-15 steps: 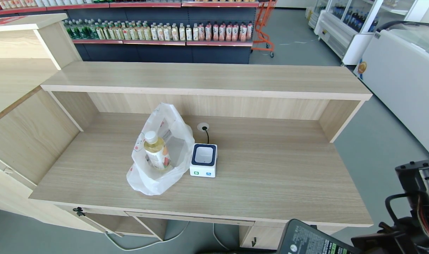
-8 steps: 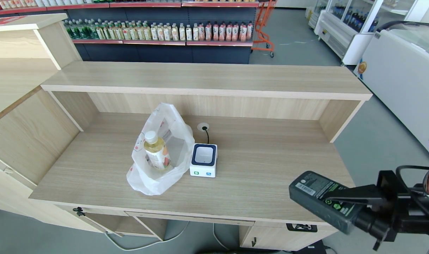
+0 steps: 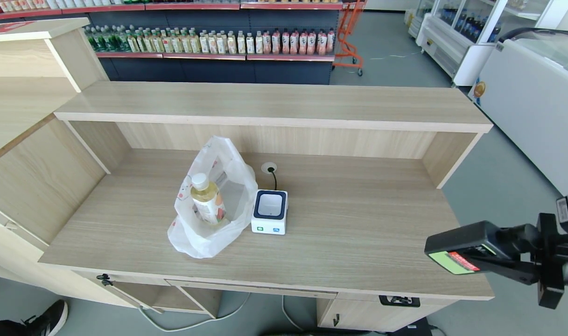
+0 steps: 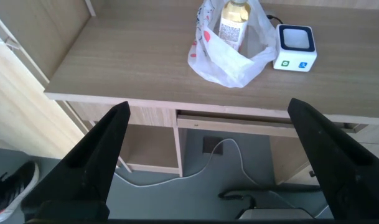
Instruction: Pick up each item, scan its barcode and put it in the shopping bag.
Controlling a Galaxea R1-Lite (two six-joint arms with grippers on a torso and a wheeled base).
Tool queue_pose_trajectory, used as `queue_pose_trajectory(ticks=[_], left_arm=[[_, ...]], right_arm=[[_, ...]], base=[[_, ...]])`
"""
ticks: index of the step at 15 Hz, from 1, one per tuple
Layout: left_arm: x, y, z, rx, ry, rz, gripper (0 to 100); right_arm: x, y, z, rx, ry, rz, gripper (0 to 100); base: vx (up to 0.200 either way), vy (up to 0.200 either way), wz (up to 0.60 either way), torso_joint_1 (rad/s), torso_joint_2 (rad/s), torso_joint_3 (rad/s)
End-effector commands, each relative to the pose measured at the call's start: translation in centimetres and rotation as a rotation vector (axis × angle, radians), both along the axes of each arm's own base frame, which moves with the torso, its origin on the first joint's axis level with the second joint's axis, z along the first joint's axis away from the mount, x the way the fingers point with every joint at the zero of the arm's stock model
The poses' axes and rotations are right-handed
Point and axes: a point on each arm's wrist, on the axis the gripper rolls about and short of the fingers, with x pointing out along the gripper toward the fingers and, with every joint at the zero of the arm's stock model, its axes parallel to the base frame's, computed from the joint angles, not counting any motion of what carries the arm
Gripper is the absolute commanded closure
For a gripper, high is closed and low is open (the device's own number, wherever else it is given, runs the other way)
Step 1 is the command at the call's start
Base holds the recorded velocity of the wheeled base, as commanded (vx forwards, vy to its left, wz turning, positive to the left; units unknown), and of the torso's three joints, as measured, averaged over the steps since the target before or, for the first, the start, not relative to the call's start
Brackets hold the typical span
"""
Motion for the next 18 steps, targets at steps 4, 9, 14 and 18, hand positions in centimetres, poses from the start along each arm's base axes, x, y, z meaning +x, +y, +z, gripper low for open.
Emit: queue_pose_trajectory(ticks=[4, 9, 14, 18], left_arm=[[0.0, 0.0, 0.0, 0.000, -0.001, 0.000, 0], [0.0, 0.0, 0.0, 0.000, -0.001, 0.000, 0], [0.0, 0.0, 0.0, 0.000, -0.001, 0.000, 0], [0.0, 0.0, 0.0, 0.000, -0.001, 0.000, 0]], right_arm=[[4.4, 0.0, 1.3, 0.505, 0.450, -0.294, 100], [5.3, 2.7, 0.9, 0.840, 0.738, -0.492, 100], [5.3, 3.2, 0.7, 0.836, 0.762, -0.480, 100], [4.9, 3.2, 0.7, 0.841, 0.765, -0.480, 100]], base=[[0.000, 0.000, 0.00, 0.000, 0.00, 0.000], [0.000, 0.000, 0.00, 0.000, 0.00, 0.000], [0.000, 0.000, 0.00, 0.000, 0.00, 0.000], [0.000, 0.050, 0.00, 0.001, 0.00, -0.001]])
